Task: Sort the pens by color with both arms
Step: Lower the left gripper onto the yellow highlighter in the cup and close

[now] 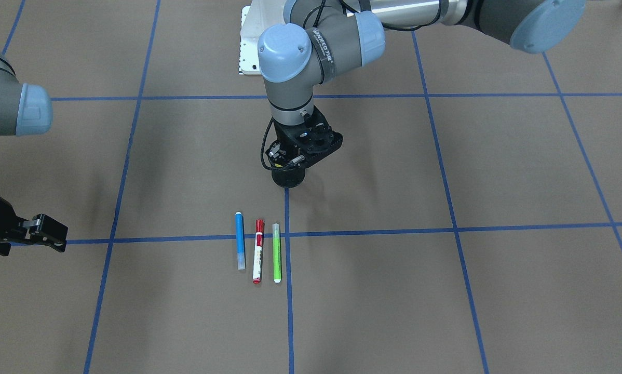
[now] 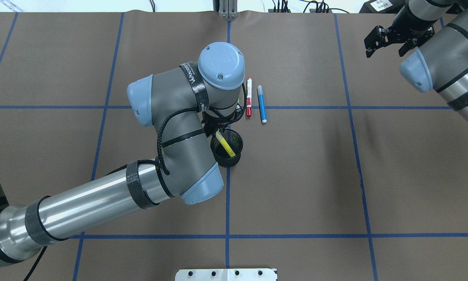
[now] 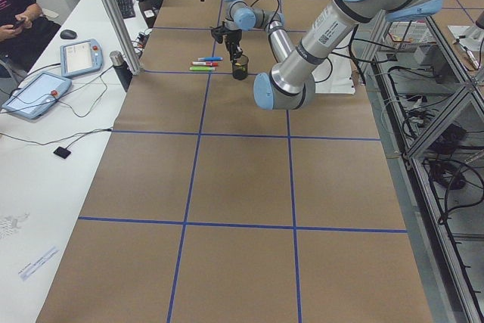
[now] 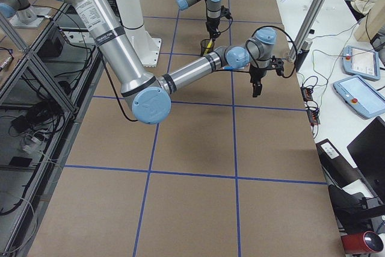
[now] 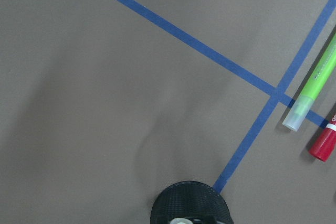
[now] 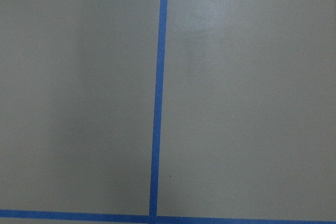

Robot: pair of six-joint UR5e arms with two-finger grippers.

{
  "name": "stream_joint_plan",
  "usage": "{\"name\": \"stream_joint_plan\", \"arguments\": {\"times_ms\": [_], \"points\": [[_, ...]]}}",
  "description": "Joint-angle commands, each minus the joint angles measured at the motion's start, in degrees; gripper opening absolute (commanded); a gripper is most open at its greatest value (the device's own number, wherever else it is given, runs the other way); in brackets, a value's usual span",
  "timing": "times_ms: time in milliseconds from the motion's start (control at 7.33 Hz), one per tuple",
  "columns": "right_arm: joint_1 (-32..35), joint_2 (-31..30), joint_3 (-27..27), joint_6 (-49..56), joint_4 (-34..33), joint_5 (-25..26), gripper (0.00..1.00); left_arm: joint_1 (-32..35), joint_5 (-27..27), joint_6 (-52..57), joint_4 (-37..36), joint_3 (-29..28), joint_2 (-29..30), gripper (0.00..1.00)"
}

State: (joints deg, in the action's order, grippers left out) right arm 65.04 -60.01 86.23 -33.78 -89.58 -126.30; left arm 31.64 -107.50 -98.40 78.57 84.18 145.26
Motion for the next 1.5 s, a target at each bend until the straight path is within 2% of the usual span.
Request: {"name": "stream_joint_plan", "arguments": {"times_ms": [0, 818, 1091, 1364], "points": [[0.0, 0.0, 0.1, 0.0, 0.0, 0.0, 0.98, 0.0, 0.0, 0.0, 0.0, -0.2, 0.0, 0.33], [0.0, -0.2, 0.0, 0.0, 0.0, 0.0, 0.98, 0.0, -0.4, 2.2, -0.3, 1.6, 0.1, 0.17], [0.0, -0.2, 0.1, 0.0, 0.0, 0.0, 0.98, 0.2, -1.6, 2.4, -1.6, 5.8, -0.3, 0.16], [0.0, -0.2, 0.1, 0.0, 0.0, 0.0, 0.98, 1.5, -1.7, 5.4, -6.1, 10.2, -0.3, 0.14]]}}
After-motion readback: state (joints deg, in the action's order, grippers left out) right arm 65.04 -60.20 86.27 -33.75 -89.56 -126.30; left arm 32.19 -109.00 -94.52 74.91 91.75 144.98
